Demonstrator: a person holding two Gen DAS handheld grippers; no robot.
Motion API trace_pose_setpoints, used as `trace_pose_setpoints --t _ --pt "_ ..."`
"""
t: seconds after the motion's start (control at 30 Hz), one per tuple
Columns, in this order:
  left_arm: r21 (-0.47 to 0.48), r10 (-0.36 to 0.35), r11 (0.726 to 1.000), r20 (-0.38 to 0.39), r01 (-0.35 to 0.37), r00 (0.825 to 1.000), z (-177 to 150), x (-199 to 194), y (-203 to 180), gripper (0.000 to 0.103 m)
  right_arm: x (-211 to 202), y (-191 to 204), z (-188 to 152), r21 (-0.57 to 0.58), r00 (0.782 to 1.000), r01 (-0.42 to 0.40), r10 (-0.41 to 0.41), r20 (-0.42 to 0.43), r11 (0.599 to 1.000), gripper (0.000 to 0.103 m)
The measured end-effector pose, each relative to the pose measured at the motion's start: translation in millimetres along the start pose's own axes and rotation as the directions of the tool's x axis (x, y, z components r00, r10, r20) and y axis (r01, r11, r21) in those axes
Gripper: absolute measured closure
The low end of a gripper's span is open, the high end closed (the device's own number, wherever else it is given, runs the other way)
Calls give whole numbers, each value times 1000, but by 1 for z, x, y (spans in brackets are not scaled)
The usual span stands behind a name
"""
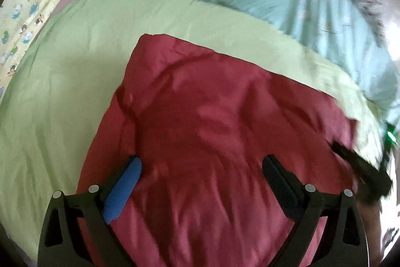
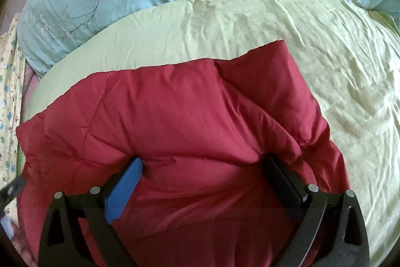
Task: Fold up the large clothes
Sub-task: 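Press and smooth the folded coat flat with both tools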
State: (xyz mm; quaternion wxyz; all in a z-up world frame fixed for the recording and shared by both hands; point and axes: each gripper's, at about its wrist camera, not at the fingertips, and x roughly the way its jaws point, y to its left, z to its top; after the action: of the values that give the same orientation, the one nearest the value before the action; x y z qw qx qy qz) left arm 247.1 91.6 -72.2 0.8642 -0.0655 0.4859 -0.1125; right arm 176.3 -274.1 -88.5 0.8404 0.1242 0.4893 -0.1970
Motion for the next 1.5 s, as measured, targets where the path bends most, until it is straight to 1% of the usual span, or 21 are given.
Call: trace_pose_setpoints --t 0.1,0.17,0.27,0.33,0.4,0.47,0.53,0.63,0.7,0.83,0.87,0.9,0.93,0.97,1.0,1.17,1.27,1.5 --pt "27 -62 998 7 62 998 -27 -27 -5 6 -2 1 2 -5 1000 -8 8 10 1000 3" --pt "35 -82 996 1 82 997 -44 -40 -5 6 -12 0 0 -7 1000 -20 20 18 1000 3" --pt "50 -107 993 -15 108 994 -64 -51 -1 6 -33 0 -6 -17 998 -31 32 60 999 3" --pt "65 -97 993 -27 98 995 -74 -53 -5 6 -52 1 -14 -31 995 -45 48 91 998 3" --pt "80 -78 994 -20 79 997 -84 -60 -3 5 -76 1 -26 -44 991 -62 67 116 997 3" --pt "98 -66 993 -20 68 998 -87 -59 -2 4 -94 2 -37 -57 988 -78 85 129 995 3" --pt "126 -34 991 -26 37 999 -90 -57 -8 4 -111 5 -53 -88 986 -90 101 131 992 3" --pt "162 9 987 -15 -6 1000 -97 -49 -14 0 -127 13 -81 -150 988 -79 97 118 985 3" --pt "169 12 986 -8 -11 1000 -101 -45 -16 0 -133 17 -101 -180 990 -72 93 109 981 3" --pt "183 21 983 1 -21 1000 -106 -40 -20 0 -135 22 -123 -222 992 -40 65 106 974 3" --pt "187 26 982 3 -26 1000 -107 -38 -21 0 -131 24 -127 -237 995 -22 45 94 971 3" --pt "189 27 982 4 -27 1000 -107 -37 -22 0 -121 25 -129 -244 998 12 5 70 970 3" --pt "191 28 981 2 -28 1000 -107 -36 -23 0 -111 22 -132 -236 999 26 -16 44 972 3" --pt "195 29 980 2 -29 1000 -106 -35 -22 0 -101 15 -133 -210 1000 0 5 27 978 2" --pt "201 35 979 6 -35 999 -106 -34 -23 0 -96 12 -133 -197 1000 -5 10 25 980 2" --pt "191 41 981 8 -42 999 -103 -32 -23 1 -84 11 -125 -193 999 28 -19 49 981 0" --pt "180 22 983 18 -25 1000 -105 -45 -21 1 -78 6 -121 -172 999 16 -7 53 985 0" --pt "162 -25 987 14 22 1000 -120 -79 -18 1 -79 5 -129 -167 997 20 -8 77 986 0"
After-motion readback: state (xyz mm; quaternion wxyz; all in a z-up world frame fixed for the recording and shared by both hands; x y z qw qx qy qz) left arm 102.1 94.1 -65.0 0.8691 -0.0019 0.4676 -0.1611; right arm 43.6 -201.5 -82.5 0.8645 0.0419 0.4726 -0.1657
